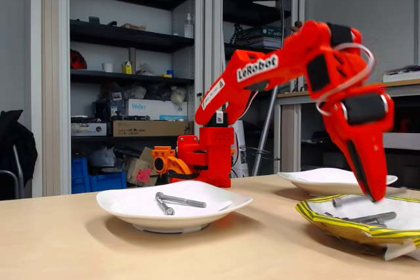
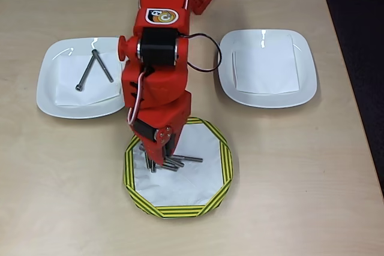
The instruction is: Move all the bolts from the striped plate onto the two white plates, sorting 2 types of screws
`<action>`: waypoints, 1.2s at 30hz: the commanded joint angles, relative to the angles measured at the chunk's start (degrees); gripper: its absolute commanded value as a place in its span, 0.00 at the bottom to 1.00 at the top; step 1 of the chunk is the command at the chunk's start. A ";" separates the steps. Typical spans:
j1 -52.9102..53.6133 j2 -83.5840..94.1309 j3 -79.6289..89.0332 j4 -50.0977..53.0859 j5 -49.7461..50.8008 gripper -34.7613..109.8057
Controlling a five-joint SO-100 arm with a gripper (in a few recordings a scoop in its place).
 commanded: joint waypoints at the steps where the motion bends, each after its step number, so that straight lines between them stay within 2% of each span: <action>1: 2.55 9.05 2.81 1.49 -1.05 0.24; 8: 8.35 19.69 16.61 1.58 -2.02 0.24; 16: 20.57 29.44 34.37 1.14 -1.76 0.24; 23: 29.09 32.08 46.49 0.97 -2.90 0.24; 27: 31.46 31.82 51.68 -0.09 -0.09 0.25; 30: 31.64 31.90 53.17 -1.41 -0.18 0.32; 36: 26.63 31.11 44.12 -0.44 3.78 0.33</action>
